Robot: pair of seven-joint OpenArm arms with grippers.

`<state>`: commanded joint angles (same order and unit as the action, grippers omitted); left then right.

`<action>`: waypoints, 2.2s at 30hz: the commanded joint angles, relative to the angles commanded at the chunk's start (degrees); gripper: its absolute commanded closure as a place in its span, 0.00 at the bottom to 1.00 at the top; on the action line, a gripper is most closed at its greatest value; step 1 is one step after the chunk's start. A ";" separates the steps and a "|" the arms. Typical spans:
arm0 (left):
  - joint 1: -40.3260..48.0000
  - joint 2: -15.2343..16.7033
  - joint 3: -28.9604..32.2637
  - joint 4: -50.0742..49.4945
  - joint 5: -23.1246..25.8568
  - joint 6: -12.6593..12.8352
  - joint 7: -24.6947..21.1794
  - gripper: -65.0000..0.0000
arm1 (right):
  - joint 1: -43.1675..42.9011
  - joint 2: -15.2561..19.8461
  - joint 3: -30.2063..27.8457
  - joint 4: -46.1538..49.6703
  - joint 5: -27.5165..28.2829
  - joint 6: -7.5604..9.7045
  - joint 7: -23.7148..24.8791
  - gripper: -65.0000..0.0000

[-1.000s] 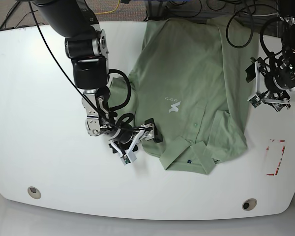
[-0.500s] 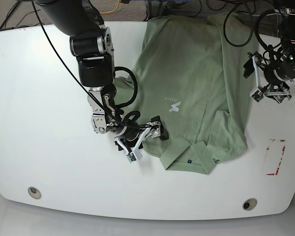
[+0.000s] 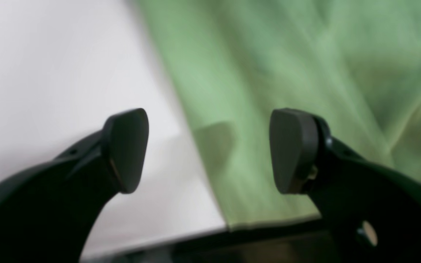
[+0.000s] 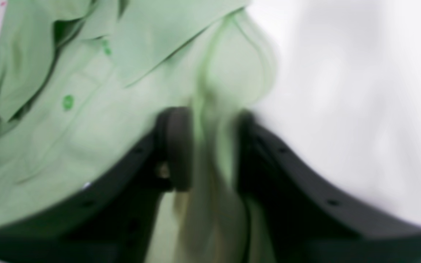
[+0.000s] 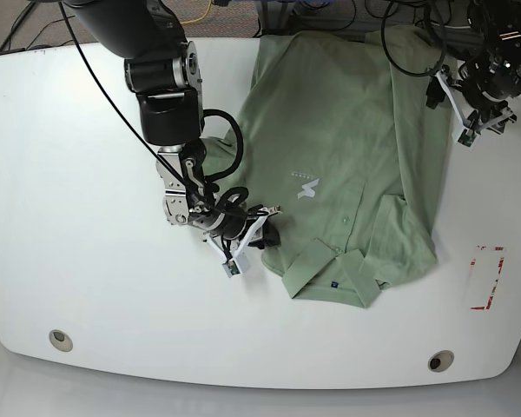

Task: Layout the t-shirt on the table in an organized manner, then fold the t-shirt properly

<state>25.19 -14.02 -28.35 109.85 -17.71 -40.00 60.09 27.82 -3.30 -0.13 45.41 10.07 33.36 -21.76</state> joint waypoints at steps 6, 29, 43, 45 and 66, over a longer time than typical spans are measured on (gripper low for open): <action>3.69 3.96 -5.98 0.00 0.00 0.00 -0.09 0.25 | -1.14 0.00 0.00 0.18 0.00 0.18 -0.26 0.93; 1.76 7.82 -6.86 -2.46 0.44 0.00 -0.09 0.25 | -4.22 0.44 0.00 0.44 0.53 0.53 -0.44 0.93; -0.88 7.65 -6.86 -9.41 0.26 0.00 -0.09 0.41 | -3.96 0.53 0.00 0.53 0.53 0.53 -0.44 0.94; -0.97 7.65 -6.86 -9.41 0.26 0.00 -0.09 0.58 | -3.96 0.53 0.00 0.53 0.53 0.53 -0.44 0.94; -15.56 2.90 6.15 -7.38 12.13 0.00 0.00 1.00 | -3.87 4.40 0.26 15.47 0.53 0.00 -7.03 1.00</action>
<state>9.63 -11.12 -22.20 102.46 -5.58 -40.00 60.09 23.96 1.10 0.13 60.88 10.59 33.36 -28.79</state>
